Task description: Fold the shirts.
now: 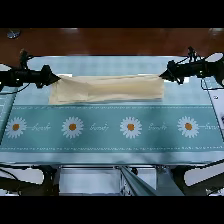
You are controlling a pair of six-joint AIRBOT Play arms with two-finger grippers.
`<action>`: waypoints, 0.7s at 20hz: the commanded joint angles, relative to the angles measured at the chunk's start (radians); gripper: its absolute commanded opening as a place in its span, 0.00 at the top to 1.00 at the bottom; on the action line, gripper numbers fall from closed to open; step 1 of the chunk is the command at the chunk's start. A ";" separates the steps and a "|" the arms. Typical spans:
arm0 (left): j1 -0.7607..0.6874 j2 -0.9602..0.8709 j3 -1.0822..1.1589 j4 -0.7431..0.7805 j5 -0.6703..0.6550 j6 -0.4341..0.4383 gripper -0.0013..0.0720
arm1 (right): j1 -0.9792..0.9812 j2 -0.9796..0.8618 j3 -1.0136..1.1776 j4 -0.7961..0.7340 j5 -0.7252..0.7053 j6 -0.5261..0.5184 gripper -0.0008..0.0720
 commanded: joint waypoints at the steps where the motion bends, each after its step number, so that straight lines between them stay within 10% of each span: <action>1: -0.028 -0.122 0.110 -0.001 0.001 -0.032 0.95 | 0.002 -0.096 0.061 0.048 -0.018 0.004 0.95; 2: -0.035 -0.136 0.111 -0.001 -0.002 -0.032 0.90 | 0.001 -0.112 0.061 0.082 -0.028 -0.009 0.91; 4: -0.030 -0.147 0.114 0.003 -0.054 -0.031 0.04 | -0.001 -0.128 0.061 0.170 -0.029 -0.079 0.13; 9: 0.148 -0.104 0.208 0.369 -0.425 -0.148 0.03 | -0.138 -0.118 0.133 0.092 0.138 -0.116 0.13; 14: 0.209 0.214 -0.161 0.405 -0.139 -0.106 0.03 | -0.173 -0.138 0.084 -0.203 0.219 0.036 0.13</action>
